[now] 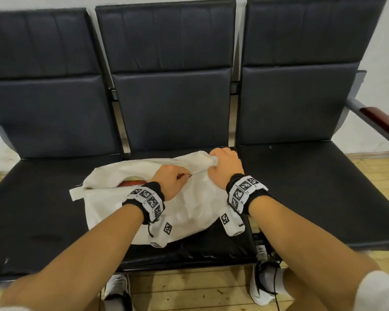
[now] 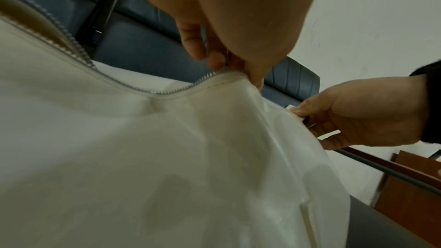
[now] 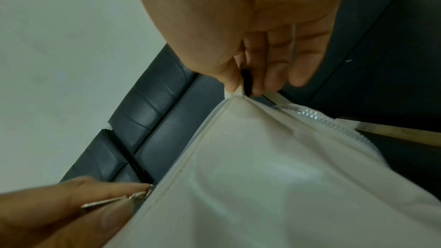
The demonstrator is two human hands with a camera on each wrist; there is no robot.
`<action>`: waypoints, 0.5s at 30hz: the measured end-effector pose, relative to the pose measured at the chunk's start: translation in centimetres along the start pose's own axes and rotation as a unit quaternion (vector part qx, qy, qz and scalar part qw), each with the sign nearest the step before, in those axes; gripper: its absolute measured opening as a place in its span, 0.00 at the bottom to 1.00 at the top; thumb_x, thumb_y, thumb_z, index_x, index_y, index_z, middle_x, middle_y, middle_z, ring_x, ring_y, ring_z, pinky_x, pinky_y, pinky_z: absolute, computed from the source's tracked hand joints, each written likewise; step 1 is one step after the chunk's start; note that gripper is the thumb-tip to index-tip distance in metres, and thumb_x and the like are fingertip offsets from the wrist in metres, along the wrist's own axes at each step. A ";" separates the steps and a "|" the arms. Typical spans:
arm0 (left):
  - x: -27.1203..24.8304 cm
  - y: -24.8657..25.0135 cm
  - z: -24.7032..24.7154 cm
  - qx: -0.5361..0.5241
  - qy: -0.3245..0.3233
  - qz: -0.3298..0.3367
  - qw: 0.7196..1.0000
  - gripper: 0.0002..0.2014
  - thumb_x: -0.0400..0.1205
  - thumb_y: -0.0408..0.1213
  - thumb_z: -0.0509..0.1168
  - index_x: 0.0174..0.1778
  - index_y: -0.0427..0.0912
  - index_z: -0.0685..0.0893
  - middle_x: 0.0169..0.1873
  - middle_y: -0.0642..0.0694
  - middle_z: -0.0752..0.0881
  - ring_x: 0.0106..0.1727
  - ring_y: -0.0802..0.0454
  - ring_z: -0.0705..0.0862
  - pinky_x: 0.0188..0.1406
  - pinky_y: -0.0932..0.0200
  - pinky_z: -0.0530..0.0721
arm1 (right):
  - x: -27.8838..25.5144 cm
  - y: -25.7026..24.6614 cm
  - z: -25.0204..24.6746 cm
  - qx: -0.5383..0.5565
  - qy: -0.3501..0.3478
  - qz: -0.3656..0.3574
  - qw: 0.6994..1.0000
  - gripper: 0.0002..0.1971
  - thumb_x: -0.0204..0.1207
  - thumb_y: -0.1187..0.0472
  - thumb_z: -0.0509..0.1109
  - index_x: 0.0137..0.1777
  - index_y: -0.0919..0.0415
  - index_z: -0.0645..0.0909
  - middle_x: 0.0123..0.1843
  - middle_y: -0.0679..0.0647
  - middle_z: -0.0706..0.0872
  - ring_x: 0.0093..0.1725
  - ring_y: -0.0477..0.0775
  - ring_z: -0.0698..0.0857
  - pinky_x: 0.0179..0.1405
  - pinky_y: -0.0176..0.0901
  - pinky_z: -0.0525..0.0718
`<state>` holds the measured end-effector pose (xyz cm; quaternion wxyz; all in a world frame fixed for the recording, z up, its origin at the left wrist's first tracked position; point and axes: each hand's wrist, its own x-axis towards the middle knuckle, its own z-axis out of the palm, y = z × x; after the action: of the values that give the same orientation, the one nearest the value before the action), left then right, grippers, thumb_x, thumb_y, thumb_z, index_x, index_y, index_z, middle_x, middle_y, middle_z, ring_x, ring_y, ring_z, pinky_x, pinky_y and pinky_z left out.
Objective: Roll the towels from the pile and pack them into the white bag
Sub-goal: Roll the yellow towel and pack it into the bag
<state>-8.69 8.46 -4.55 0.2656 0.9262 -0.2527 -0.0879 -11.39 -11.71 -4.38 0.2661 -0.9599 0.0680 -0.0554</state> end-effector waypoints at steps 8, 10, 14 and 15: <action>0.4 0.6 0.8 -0.091 0.021 -0.063 0.994 0.11 0.86 0.42 0.66 0.48 0.45 0.93 0.42 0.47 0.91 0.46 0.48 0.87 0.53 0.48 0.87 | -1.3 -1.0 1.4 -0.105 -0.088 -0.124 0.983 0.26 0.76 0.57 0.68 0.75 0.46 0.74 0.75 0.45 0.76 0.78 0.50 0.68 0.79 0.55 0.56; 0.5 0.8 0.6 -0.085 0.034 -0.060 0.994 0.09 0.85 0.37 0.67 0.51 0.46 0.93 0.46 0.49 0.92 0.49 0.52 0.87 0.56 0.55 0.85 | -1.1 -0.8 2.0 -0.138 -0.093 -0.135 0.977 0.24 0.80 0.54 0.66 0.77 0.46 0.73 0.75 0.46 0.77 0.78 0.51 0.69 0.79 0.56 0.56; 0.6 1.2 0.1 -0.055 0.049 -0.072 0.995 0.09 0.84 0.35 0.67 0.53 0.45 0.93 0.49 0.50 0.92 0.51 0.53 0.86 0.57 0.58 0.84 | -0.5 -1.2 3.2 -0.204 -0.086 -0.177 0.959 0.15 0.84 0.51 0.62 0.69 0.44 0.79 0.64 0.45 0.83 0.67 0.53 0.77 0.71 0.55 0.67; 0.5 1.2 0.1 -0.044 0.050 -0.080 0.995 0.09 0.84 0.35 0.67 0.54 0.45 0.93 0.49 0.49 0.91 0.52 0.53 0.86 0.57 0.59 0.83 | -0.4 -1.4 3.3 -0.211 -0.082 -0.176 0.958 0.13 0.84 0.51 0.61 0.66 0.43 0.80 0.60 0.45 0.84 0.65 0.53 0.78 0.69 0.54 0.68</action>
<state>-8.75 7.27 -3.96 0.3106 0.9341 -0.1602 -0.0733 -11.19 -8.82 -6.49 0.0485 -0.9923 -0.1141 -0.0066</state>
